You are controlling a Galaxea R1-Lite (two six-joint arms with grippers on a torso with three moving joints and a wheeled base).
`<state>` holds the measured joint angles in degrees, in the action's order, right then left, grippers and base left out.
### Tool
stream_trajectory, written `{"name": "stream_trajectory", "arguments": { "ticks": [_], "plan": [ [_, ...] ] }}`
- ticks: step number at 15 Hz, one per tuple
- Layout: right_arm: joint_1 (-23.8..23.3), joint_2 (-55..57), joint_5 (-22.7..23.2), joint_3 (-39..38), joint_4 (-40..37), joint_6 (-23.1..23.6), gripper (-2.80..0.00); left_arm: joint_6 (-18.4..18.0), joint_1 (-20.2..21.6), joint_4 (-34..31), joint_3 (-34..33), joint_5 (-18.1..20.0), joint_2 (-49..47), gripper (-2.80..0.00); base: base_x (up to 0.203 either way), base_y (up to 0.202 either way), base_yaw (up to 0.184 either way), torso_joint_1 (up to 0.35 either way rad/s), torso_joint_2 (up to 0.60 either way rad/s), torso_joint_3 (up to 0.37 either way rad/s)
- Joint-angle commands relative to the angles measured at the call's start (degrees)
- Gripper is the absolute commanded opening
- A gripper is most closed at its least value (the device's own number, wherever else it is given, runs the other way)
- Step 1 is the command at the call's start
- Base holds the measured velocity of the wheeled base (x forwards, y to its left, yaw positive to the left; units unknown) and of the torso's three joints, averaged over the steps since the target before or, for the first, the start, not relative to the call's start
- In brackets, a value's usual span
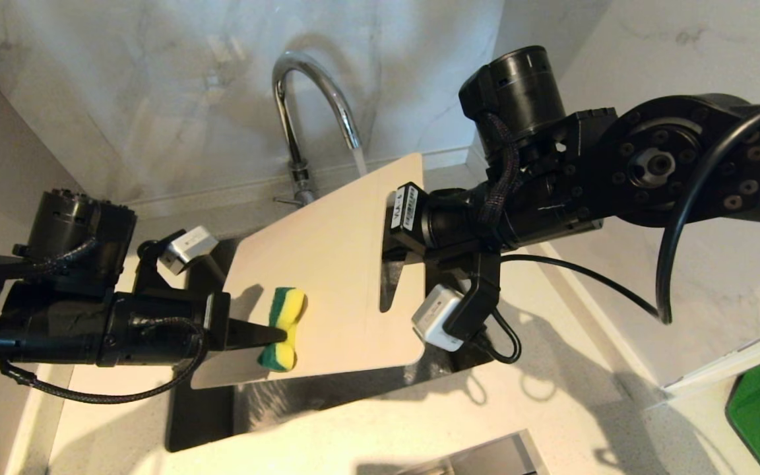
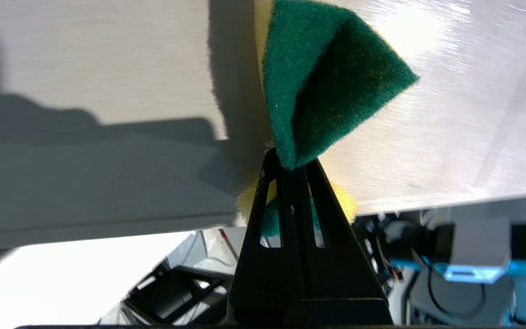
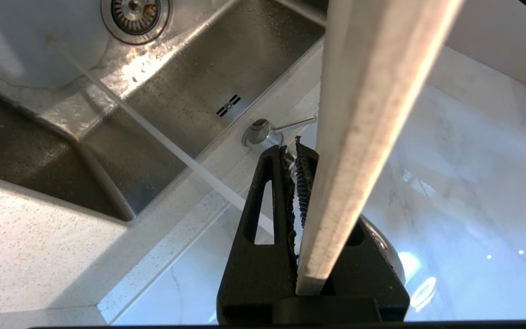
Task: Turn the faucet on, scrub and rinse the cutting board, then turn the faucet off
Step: Put down the cutting board
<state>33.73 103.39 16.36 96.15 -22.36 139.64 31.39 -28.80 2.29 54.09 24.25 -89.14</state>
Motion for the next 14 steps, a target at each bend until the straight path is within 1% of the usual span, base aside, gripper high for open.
{"name": "stream_trajectory", "arguments": {
  "ticks": [1, 3, 4, 6, 8, 10, 11, 14],
  "plan": [
    [0.0, 0.1, 0.3, 0.3, -0.1, 0.7, -2.8, 0.1, 3.0, 0.9, -2.9, 0.1, -1.6, -2.8, 0.0, 0.0, 0.0, 0.0, 0.0, 0.0],
    [0.0, 0.0, 0.3, 0.2, -0.1, 0.7, -2.8, -0.7, 6.2, 1.0, -5.0, 0.3, -1.8, -2.8, 0.0, 0.0, 0.0, 0.0, 0.0, 0.0],
    [0.0, -0.1, 0.3, 0.2, -0.1, 0.7, -2.8, -2.4, 8.2, 1.1, -6.7, 0.5, -2.0, -2.8, 0.0, 0.0, 0.0, 0.0, 0.0, 0.0],
    [0.0, -0.4, 0.3, 0.1, -0.1, 0.7, -2.8, -6.7, 13.8, 3.2, -10.1, 0.8, -3.6, -2.8, 0.0, 0.0, 0.0, 0.0, 0.0, 0.0],
    [0.0, -0.4, 0.3, 0.3, -0.1, 0.7, -2.8, -9.5, 19.6, 5.6, -12.4, 2.4, -6.1, -2.8, 0.0, 0.0, 0.0, 0.0, 0.0, 0.0],
    [0.0, -0.4, 0.3, 0.1, -0.1, 0.7, -2.8, -13.1, 24.9, 6.4, -13.3, 4.9, -9.0, -2.8, 0.0, 0.0, 0.0, 0.0, 0.0, 0.0],
    [0.1, -0.4, 0.3, 0.0, -0.1, 0.7, -2.8, -14.5, 26.6, 6.5, -13.5, 5.5, -10.3, -2.8, 0.0, 0.0, 0.0, 0.0, 0.0, 0.0],
    [0.0, -0.4, 0.3, -0.1, -0.1, 0.7, -2.8, -17.2, 31.8, 6.6, -13.5, 7.1, -12.4, -2.8, 0.0, 0.0, 0.0, 0.0, 0.0, 0.0]
  ]
}}
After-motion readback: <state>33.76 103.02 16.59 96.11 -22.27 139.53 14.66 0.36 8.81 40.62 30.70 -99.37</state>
